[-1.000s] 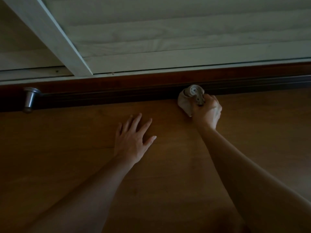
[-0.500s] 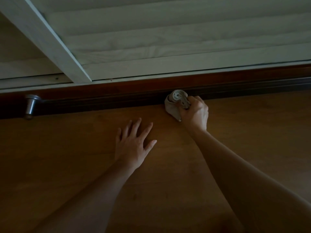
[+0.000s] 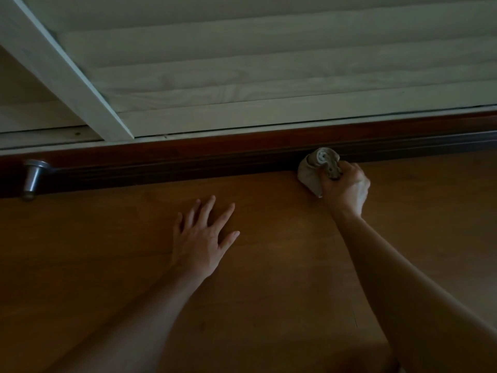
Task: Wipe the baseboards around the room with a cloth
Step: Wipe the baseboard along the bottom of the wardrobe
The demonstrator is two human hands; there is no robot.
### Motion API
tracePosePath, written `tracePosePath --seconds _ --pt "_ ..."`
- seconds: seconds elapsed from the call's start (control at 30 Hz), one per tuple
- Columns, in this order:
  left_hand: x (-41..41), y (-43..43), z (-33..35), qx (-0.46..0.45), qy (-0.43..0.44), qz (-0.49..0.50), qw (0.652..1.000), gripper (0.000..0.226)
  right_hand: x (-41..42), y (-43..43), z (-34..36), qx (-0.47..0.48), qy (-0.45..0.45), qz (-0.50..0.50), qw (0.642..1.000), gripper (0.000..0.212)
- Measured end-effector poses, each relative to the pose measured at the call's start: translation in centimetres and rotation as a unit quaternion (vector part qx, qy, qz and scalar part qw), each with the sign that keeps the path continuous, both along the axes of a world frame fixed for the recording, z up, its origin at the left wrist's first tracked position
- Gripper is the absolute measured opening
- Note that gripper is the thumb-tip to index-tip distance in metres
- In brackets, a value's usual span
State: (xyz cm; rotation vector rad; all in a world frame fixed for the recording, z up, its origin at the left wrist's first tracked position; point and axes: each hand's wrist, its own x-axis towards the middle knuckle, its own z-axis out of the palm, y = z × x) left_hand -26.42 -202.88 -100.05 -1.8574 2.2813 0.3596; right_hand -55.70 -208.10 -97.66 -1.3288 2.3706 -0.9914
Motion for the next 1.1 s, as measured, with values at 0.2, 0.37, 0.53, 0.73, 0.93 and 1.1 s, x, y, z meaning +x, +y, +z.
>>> tracePosePath --seconds 0.2,0.37,0.53,0.73,0.93,1.1 --pt "-0.1 0.0 0.2 0.005 -0.001 0.0 1.0 0.067 0.3 0.1 0.0 -0.008 -0.003 0.001 1.0 0.026" --pt "-0.1 -0.2 0.3 0.013 0.002 -0.002 1.0 0.068 0.9 0.2 -0.2 -0.008 -0.019 -0.034 0.999 0.025" --pt "0.0 -0.3 0.4 0.018 0.012 -0.005 1.0 0.069 4.7 -0.2 -0.4 -0.02 -0.018 0.019 0.999 0.02" --pt "0.3 -0.7 0.8 0.023 0.038 -0.016 0.999 0.068 5.7 0.0 -0.3 -0.02 -0.009 -0.017 1.0 0.021" --pt "0.7 -0.8 0.5 0.002 0.039 -0.027 0.999 0.066 10.8 -0.5 -0.2 -0.025 0.011 0.067 0.997 0.023" --pt "0.6 -0.6 0.2 -0.005 0.042 -0.02 0.999 0.065 12.5 -0.5 -0.3 -0.023 0.016 0.09 0.996 0.025"
